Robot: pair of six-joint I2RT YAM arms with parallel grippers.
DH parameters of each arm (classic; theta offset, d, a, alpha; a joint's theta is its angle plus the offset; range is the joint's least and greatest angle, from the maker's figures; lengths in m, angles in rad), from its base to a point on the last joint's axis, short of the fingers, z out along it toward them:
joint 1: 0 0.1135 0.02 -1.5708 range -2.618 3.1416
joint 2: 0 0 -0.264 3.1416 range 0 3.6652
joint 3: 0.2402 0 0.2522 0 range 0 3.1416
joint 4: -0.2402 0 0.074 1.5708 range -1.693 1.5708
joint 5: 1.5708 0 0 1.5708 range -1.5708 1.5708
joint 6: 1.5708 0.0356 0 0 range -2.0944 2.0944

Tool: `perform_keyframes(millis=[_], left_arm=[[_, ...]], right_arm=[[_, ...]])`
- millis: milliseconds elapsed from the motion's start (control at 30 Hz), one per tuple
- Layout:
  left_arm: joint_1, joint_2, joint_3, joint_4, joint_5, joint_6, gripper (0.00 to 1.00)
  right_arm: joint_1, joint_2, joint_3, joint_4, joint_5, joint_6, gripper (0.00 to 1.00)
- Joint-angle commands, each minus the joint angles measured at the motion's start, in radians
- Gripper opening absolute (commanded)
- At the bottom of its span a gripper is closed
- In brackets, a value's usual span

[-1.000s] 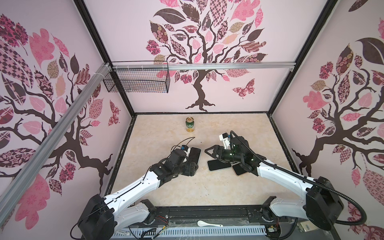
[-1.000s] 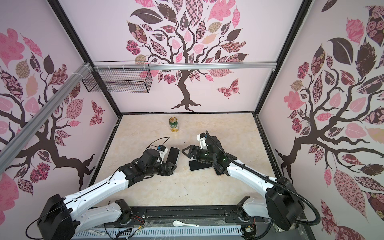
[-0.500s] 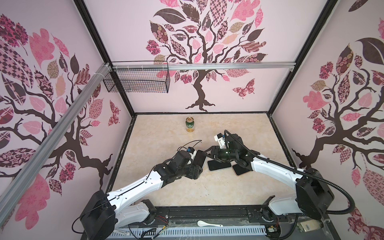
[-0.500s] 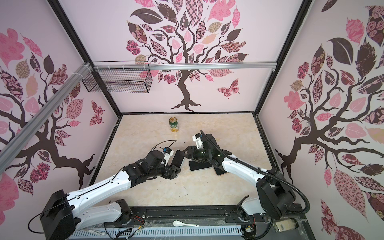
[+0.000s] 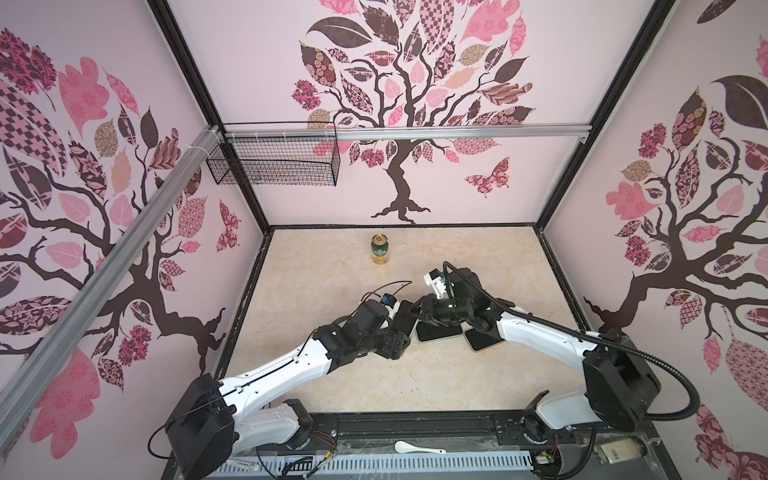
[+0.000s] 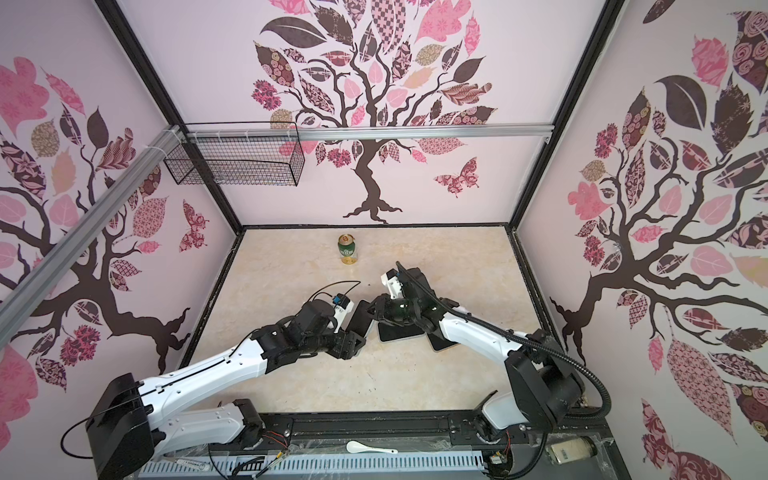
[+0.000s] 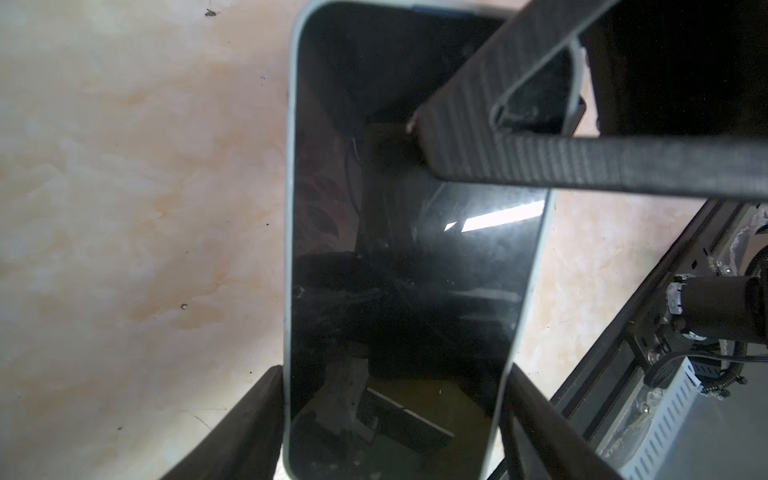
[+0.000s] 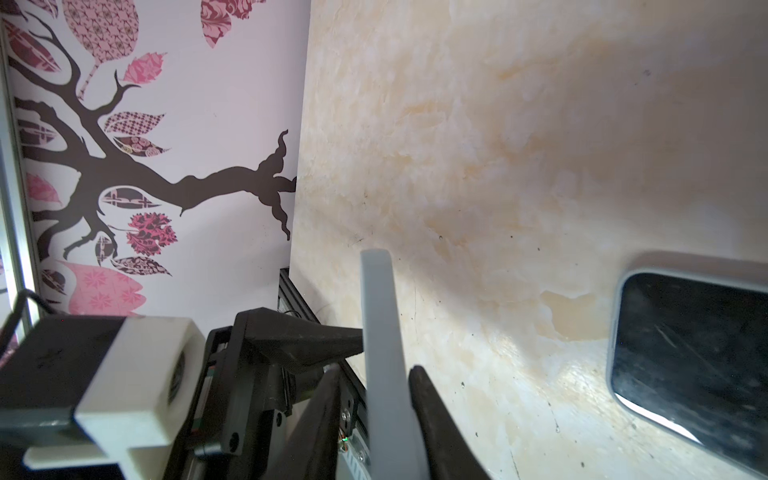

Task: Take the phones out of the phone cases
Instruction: 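Lift the cased phone with the left gripper toward the right gripper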

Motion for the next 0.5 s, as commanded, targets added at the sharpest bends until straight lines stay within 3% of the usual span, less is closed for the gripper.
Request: perform_keyframes(millis=[0, 300, 367, 467], left_arm=[[-0.006, 0.004, 0.049, 0.030, -0.015, 0.017, 0.58], [-0.008, -0.007, 0.061, 0.006, -0.040, 0.015, 0.59], [-0.008, -0.024, 0.075, -0.006, -0.041, 0.008, 0.65], [-0.007, -0.064, 0.096, -0.021, -0.055, -0.020, 0.85]], right_arm=[[0.005, 0.002, 0.033, -0.023, -0.006, -0.010, 0.26], [0.004, -0.034, 0.026, -0.035, 0.023, -0.017, 0.12], [0.005, -0.059, 0.025, -0.042, 0.045, -0.027, 0.08], [0.004, -0.121, 0.025, -0.064, 0.123, -0.061, 0.00]])
